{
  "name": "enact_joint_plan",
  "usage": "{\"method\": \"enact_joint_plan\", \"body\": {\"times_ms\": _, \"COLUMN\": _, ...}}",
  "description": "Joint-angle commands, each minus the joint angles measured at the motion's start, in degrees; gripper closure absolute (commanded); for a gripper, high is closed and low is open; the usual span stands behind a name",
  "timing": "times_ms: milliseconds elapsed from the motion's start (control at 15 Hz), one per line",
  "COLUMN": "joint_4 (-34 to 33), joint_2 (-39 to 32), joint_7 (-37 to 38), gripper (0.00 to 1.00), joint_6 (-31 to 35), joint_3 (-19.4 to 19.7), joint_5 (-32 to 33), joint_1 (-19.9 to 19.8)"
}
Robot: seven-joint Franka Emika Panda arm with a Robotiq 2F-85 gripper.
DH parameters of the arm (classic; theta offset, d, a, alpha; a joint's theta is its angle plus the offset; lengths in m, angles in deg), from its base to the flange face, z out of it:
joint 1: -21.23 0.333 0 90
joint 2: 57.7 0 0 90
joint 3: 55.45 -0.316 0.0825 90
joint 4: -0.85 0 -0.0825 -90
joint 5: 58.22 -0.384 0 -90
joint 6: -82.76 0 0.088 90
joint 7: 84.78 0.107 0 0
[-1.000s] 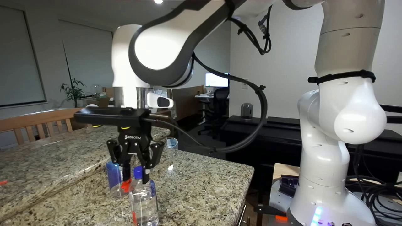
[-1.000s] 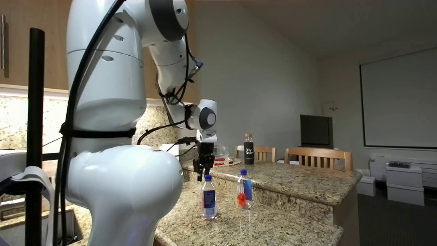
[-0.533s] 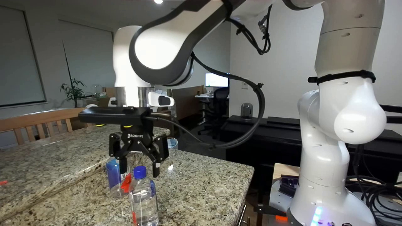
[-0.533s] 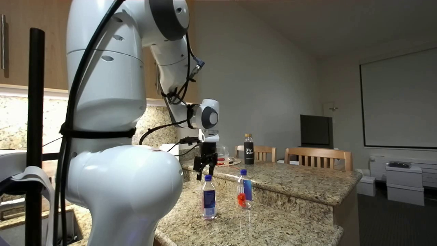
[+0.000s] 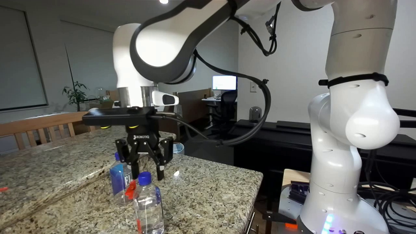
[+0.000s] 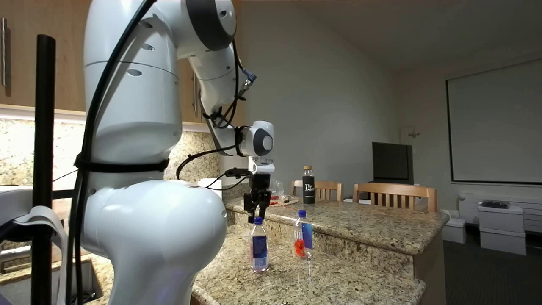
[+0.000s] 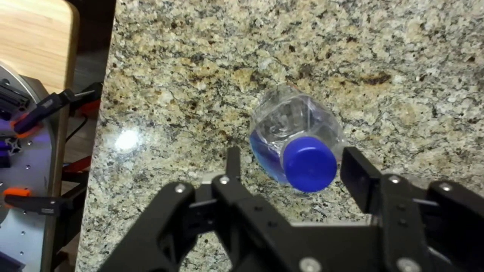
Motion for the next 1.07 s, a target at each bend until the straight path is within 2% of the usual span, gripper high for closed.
{"method": "enact_joint_plan", "body": {"times_ms": 0, "joint_4": -2.1, "joint_2": -1.6, "joint_7": -1.1, "gripper": 0.61, "joint_6": -2.5, "joint_3": 0.0, "joint_5": 1.0, "joint_1": -0.6}}
{"method": "enact_joint_plan", "body": {"times_ms": 333, "joint_4": -3.5, "joint_2": -3.4, "joint_7": -1.5, "gripper": 0.92, "joint_6": -2.4, "joint_3": 0.3, "joint_5": 0.8, "joint_1": -0.5}}
{"method": "enact_joint_plan", "body": {"times_ms": 600, "joint_4": -3.8, "joint_2": -3.4, "joint_7": -2.0, "gripper": 0.92, "joint_6": -2.4, "joint_3": 0.3, "joint_5": 0.7, "joint_1": -0.3}}
{"method": "enact_joint_plan", "body": {"times_ms": 1000, "joint_4": -4.3, "joint_2": -1.7, "joint_7": -6.7, "gripper": 0.92, "joint_6": -1.9, "joint_3": 0.0, "joint_5": 1.5, "joint_1": 0.0}}
